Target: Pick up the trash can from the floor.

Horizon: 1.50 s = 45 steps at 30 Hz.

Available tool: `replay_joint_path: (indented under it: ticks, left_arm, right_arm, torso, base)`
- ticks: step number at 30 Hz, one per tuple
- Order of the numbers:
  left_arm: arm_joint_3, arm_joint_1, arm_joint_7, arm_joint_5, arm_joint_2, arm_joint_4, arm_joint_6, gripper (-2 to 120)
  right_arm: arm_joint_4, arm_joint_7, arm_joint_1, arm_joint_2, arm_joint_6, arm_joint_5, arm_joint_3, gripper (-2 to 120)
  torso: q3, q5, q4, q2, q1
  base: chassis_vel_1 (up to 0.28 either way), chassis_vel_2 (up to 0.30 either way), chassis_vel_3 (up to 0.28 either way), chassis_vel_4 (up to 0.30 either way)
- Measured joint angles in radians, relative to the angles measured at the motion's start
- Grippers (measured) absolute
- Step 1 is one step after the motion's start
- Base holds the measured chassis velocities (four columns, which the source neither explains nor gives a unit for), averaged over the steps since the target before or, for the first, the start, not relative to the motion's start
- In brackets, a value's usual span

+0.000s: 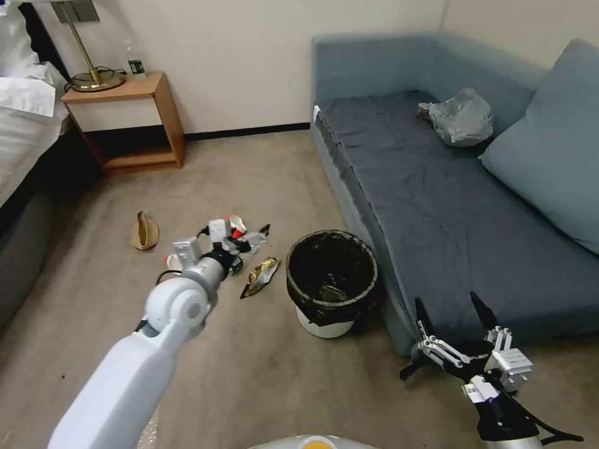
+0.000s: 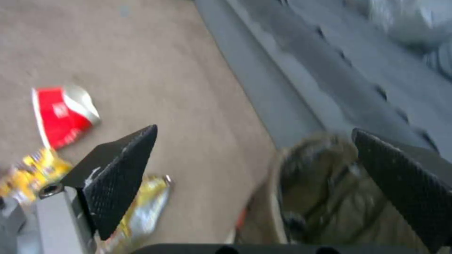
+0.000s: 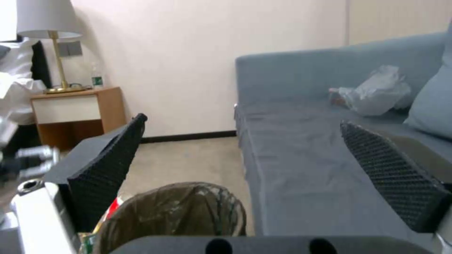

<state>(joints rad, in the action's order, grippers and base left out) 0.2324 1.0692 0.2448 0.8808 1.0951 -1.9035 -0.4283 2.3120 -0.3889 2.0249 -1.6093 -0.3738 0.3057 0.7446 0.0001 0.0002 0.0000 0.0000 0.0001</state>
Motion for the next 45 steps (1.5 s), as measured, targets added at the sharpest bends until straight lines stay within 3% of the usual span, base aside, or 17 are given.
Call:
replay_joint_path:
  ticks: [7,24,28,35,40,43,45]
  left_arm:
    - [-0.098,0.029,0.003,-0.066,0.037,0.058,-0.001,100]
    - [-0.150,-0.031,0.018,-0.074,0.103,0.164,0.015,97]
    - [-0.160,-0.032,0.019,-0.074,0.114,0.181,0.015,77]
    - [-0.168,-0.032,0.020,-0.074,0.125,0.193,0.015,57]
    - [-0.170,-0.027,0.020,-0.074,0.130,0.196,0.016,32]
    - [-0.170,-0.026,0.020,-0.074,0.131,0.197,0.016,29]
    - [-0.170,-0.025,0.019,-0.073,0.131,0.201,0.019,15]
  right_arm:
    - [0.007,0.003,-0.005,0.001,0.000,0.009,0.022,100]
    - [0.001,0.003,-0.010,0.001,0.001,0.016,0.032,100]
    - [0.000,0.003,-0.010,0.001,0.001,0.019,0.032,100]
    - [0.008,0.003,-0.003,0.001,0.002,0.031,0.039,100]
    - [0.016,0.002,0.004,0.001,0.003,0.036,0.041,100]
    - [0.017,0.002,0.005,0.001,0.003,0.036,0.040,100]
    - [0.018,0.001,0.008,0.001,0.003,0.036,0.037,100]
  torso:
    - [0.000,0.0000,0.0001,0.000,0.000]
    - [0.000,0.0000,0.0000,0.000,0.000]
    - [0.000,-0.0001,0.0000,0.000,0.000]
    - [0.000,-0.0001,0.0000,0.000,0.000]
    - [0.000,-0.0001,0.0000,0.000,0.000]
    - [0.000,-0.0001,0.0000,0.000,0.000]
    - [0.000,-0.0001,0.0000,0.000,0.000]
  base:
    - [0.000,0.000,0.000,0.000]
    - [0.000,0.000,0.000,0.000]
    - [0.000,0.000,0.000,0.000]
    - [0.000,0.000,0.000,0.000]
    - [0.000,0.000,0.000,0.000]
    - [0.000,0.000,0.000,0.000]
    - [0.000,0.000,0.000,0.000]
